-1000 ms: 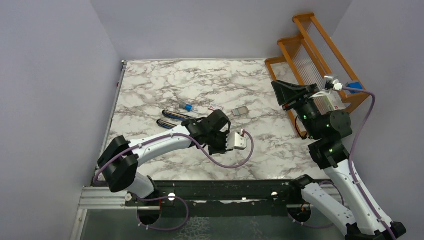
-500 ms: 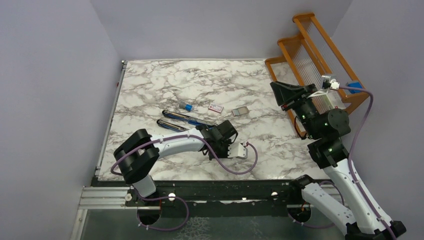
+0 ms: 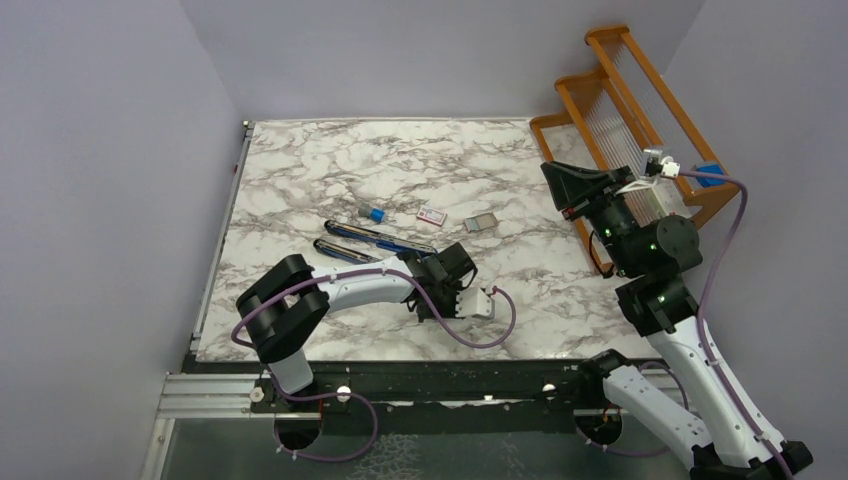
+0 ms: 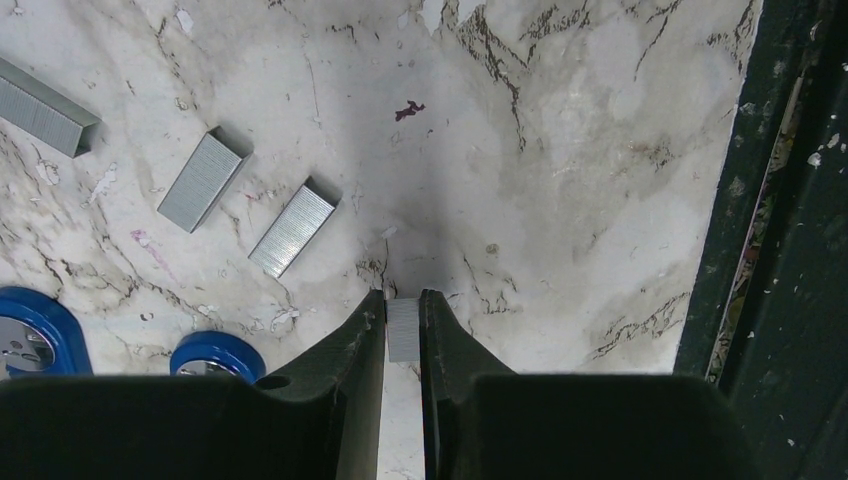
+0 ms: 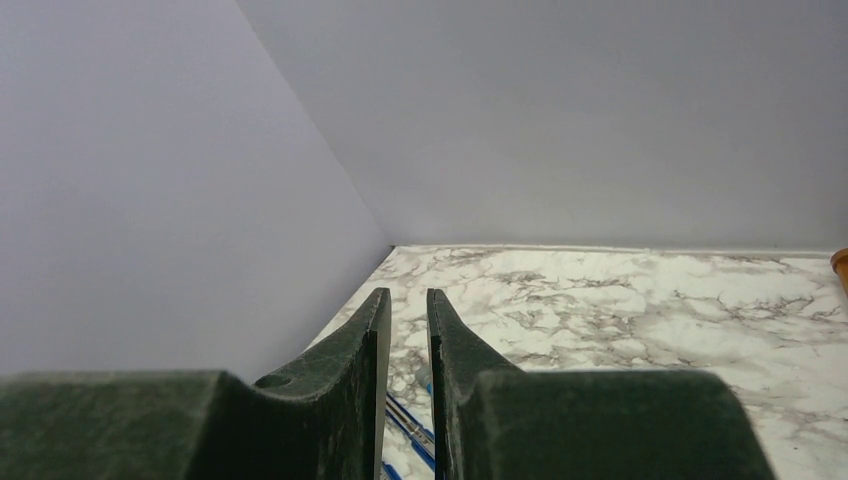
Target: Load the staples into the stapler
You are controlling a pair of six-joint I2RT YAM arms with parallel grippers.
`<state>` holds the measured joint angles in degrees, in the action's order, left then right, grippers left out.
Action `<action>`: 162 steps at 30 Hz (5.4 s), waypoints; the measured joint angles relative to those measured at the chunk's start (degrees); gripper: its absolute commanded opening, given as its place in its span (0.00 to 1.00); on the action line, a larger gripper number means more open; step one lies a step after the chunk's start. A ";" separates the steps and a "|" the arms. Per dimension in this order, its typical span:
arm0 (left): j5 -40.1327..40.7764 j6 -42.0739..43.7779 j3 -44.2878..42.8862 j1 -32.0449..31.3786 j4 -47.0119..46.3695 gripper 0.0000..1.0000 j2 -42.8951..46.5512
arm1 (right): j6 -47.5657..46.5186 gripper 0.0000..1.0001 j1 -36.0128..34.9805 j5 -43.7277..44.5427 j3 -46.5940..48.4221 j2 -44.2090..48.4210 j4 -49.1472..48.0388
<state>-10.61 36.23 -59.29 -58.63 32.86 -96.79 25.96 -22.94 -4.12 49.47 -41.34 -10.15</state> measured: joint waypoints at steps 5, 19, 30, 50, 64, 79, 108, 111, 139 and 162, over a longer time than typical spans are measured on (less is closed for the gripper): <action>0.02 -0.31 0.00 0.00 0.07 0.27 0.00 | 0.02 0.24 0.00 0.00 0.00 0.09 0.04; 0.85 -2.67 -2.27 0.00 0.94 0.32 0.02 | -0.94 0.55 0.00 1.14 1.57 0.39 3.13; 1.22 -12.17 -10.43 2.78 -4.57 0.38 5.81 | 1.66 0.76 0.02 11.52 19.34 -11.08 19.56; 39.21 -56.85 19.08 12.66 -30.49 0.54 34.47 | 9.35 0.80 0.00 16.44 33.29 -13.81 39.06; 48.33 -60.30 21.92 12.66 -30.45 0.54 40.11 | 9.03 0.80 0.00 15.19 28.22 -8.92 39.98; 52.09 -58.49 21.46 12.66 -34.29 0.55 37.83 | 5.97 0.80 0.00 16.00 27.34 -9.86 39.39; 45.22 -51.19 13.16 21.38 -33.27 0.70 29.11 | -7.63 0.82 0.00 -1.22 7.72 -22.80 27.34; 43.01 -51.01 12.04 23.06 -32.54 0.70 28.20 | -12.48 0.80 -0.02 -5.51 4.22 -22.77 22.75; 35.85 -43.60 10.43 26.34 -24.46 0.74 27.78 | -44.52 0.72 -23.74 -30.01 -23.65 -39.19 -17.75; 35.60 -42.75 10.21 26.71 -23.28 0.74 26.05 | -46.40 0.51 -24.13 -34.84 -25.29 -52.00 -32.54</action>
<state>24.99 -6.52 -49.08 -31.92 9.58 -70.74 -20.45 -47.07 -38.96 24.18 -93.34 -42.70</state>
